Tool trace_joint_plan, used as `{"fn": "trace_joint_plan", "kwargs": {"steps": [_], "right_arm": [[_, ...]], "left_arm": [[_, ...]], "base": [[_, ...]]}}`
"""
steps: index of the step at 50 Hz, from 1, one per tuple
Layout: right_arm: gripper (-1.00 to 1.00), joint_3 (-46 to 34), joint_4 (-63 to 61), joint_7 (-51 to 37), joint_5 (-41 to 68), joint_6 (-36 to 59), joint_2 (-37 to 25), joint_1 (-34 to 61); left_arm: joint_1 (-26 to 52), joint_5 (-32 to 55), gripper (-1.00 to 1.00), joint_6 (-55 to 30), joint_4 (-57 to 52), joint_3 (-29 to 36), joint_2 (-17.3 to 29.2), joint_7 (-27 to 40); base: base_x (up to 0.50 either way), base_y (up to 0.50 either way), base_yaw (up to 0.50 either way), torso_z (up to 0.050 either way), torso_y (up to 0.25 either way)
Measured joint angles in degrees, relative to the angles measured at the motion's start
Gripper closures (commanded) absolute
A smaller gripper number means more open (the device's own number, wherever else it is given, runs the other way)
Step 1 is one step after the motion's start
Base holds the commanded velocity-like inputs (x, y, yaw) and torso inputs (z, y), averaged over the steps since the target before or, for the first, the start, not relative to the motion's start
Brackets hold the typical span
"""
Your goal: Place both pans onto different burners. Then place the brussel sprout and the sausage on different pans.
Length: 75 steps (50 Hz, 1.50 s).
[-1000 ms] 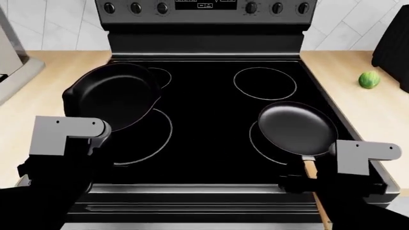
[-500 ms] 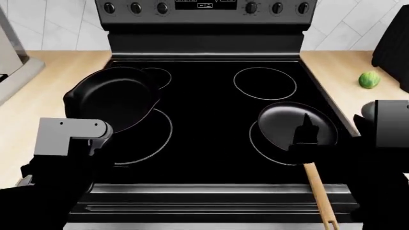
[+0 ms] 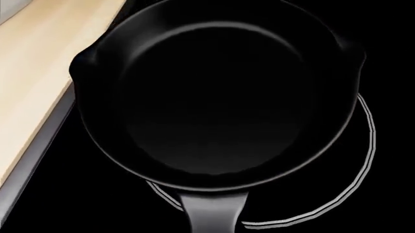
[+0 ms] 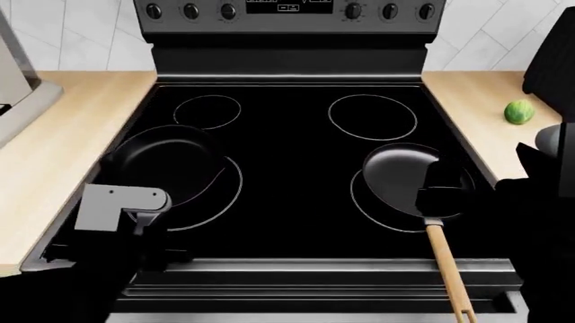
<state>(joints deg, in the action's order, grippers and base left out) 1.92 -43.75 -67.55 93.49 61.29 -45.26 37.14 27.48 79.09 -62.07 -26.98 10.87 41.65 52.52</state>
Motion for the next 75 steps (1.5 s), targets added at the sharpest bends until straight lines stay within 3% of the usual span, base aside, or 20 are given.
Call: {"fn": "trace_joint_plan", "kwargs": {"steps": [8,9,28,48,68,75], "right_arm": [[-1.0,0.0,0.1,0.5,-0.7,-0.3,0.1,-0.5],[-1.0,0.0,0.1,0.6,-0.8,-0.3,0.1,-0.6],[-1.0,-0.3,0.4,1.6,-2.2,-0.9,0.4,-1.6],[-1.0,-0.6,-0.1,1.9,-3.3,-1.4,0.0,-2.0],[-1.0,-1.0,-0.5,3.9,-6.9,-2.2,0.4,-3.4],[-1.0,-0.4,-0.5,5.2,-8.0,-3.3,0.8,-4.7]], "left_arm": [[-1.0,-2.0,1.0,1.0,0.3,0.4,-0.2,-1.5],[-1.0,-2.2,-1.0,1.1,0.3,0.4,-0.2,-1.6],[0.0,-2.4,-1.0,1.2,-0.5,-0.7,0.5,-1.6],[6.9,13.4,-1.0,3.6,-11.6,-9.9,5.4,6.2],[5.0,8.0,-1.0,6.8,-16.8,-15.1,5.2,3.2],[4.3,7.1,-1.0,7.3,-17.0,-15.7,5.2,2.8]], "base": [[0.0,0.0,0.0,0.0,0.0],[0.0,0.0,0.0,0.0,0.0],[0.0,0.0,0.0,0.0,0.0],[0.0,0.0,0.0,0.0,0.0],[-0.14,0.03,0.0,0.0,0.0],[0.0,-0.47,0.0,0.0,0.0]]}}
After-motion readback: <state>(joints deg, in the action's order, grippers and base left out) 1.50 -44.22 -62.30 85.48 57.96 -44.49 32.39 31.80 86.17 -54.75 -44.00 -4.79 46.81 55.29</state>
